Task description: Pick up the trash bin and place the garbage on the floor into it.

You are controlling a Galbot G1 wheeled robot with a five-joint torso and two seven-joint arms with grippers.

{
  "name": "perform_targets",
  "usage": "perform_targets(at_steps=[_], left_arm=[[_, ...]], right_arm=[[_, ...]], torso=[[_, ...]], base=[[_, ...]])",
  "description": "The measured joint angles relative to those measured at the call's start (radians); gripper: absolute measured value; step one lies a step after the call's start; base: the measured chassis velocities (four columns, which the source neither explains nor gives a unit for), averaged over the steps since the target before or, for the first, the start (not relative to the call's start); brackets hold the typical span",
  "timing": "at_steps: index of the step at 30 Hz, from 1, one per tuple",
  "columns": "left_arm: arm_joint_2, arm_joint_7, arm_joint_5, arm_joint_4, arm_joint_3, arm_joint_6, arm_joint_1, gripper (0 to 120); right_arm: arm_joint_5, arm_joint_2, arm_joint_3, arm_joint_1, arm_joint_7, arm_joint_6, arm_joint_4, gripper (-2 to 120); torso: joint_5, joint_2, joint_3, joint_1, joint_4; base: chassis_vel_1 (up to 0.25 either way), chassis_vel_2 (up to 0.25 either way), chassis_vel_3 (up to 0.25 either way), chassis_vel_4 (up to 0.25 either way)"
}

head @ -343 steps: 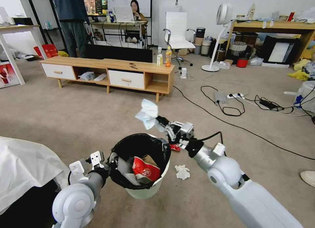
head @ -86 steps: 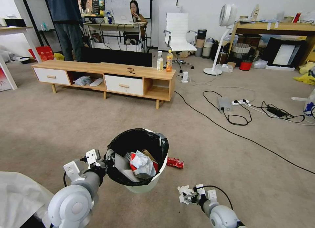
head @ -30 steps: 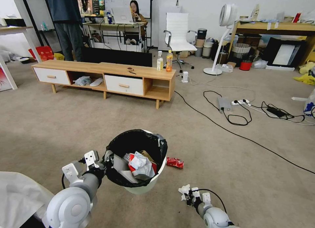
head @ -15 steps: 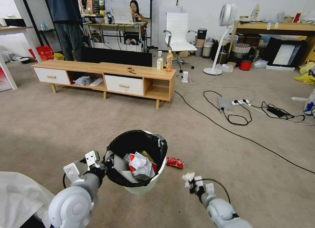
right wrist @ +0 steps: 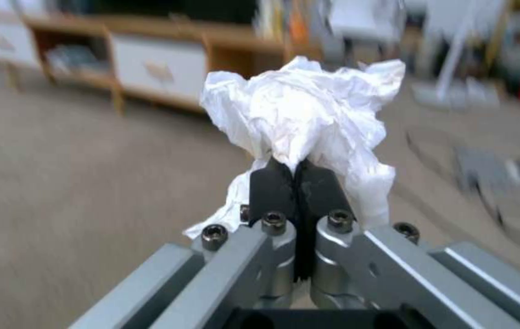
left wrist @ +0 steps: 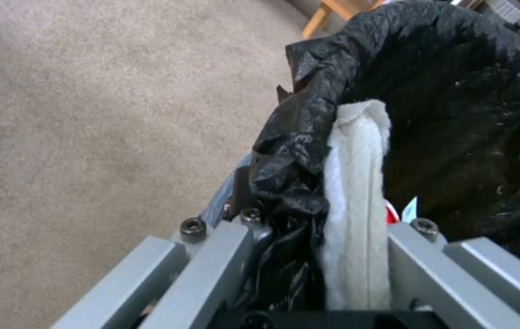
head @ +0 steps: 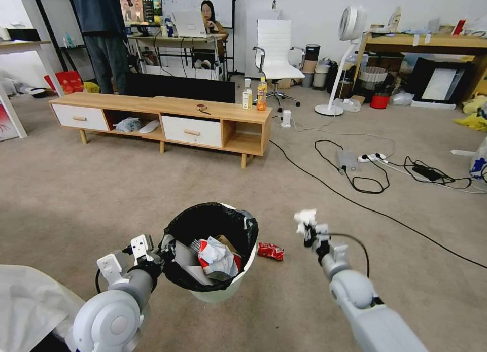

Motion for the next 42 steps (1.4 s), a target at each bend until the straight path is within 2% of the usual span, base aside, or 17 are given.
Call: perform_targets(at_steps=[3,5,10,15,25,34,42], left_arm=[[0.0,0.0,0.0,0.0,0.002,0.001,0.0,7],[0.001,-0.001,0.0,-0.002,0.006,0.002,0.0,7],[0.002,-0.002,0.0,-0.004,0.007,0.003,0.003,7],[-0.003,-0.002,0.009,-0.004,0.013,0.004,0.011,7],[-0.009,-0.001,0.022,-0.001,0.025,0.004,0.008,7],[-0.01,0.0,0.024,-0.001,0.026,0.005,0.01,7],[-0.012,0.004,0.032,0.006,0.039,0.005,0.009,7]], right_arm=[[0.004,-0.016,-0.003,0.002,-0.008,0.005,0.055,0],[0.023,-0.044,-0.025,0.009,-0.02,0.003,0.159,0],[0.042,-0.063,-0.052,0.015,-0.04,0.0,0.238,0],[0.092,-0.1,-0.096,0.017,-0.145,0.044,0.32,0],[0.151,-0.128,-0.178,0.039,-0.275,0.129,0.343,0],[0.189,-0.14,-0.237,0.061,-0.3,0.132,0.347,0],[0.23,-0.155,-0.36,0.1,-0.315,0.124,0.341,0]], torso=[[-0.0002,0.0,0.0,0.0,0.0],[-0.0002,0.0,0.0,0.0,0.0002],[-0.0001,0.0,0.0,0.0,0.0001],[-0.0001,0.0,0.0,0.0,0.0001],[-0.0001,0.0,0.0,0.0,0.0001],[-0.0001,0.0,0.0,0.0,0.0001],[0.0,0.0,0.0,0.0,0.0002]], base=[[0.0,0.0,0.0,0.0],[0.0,0.0,0.0,0.0],[0.0,0.0,0.0,0.0],[0.0,0.0,0.0,0.0],[0.0,0.0,0.0,0.0],[0.0,0.0,0.0,0.0],[0.0,0.0,0.0,0.0]])
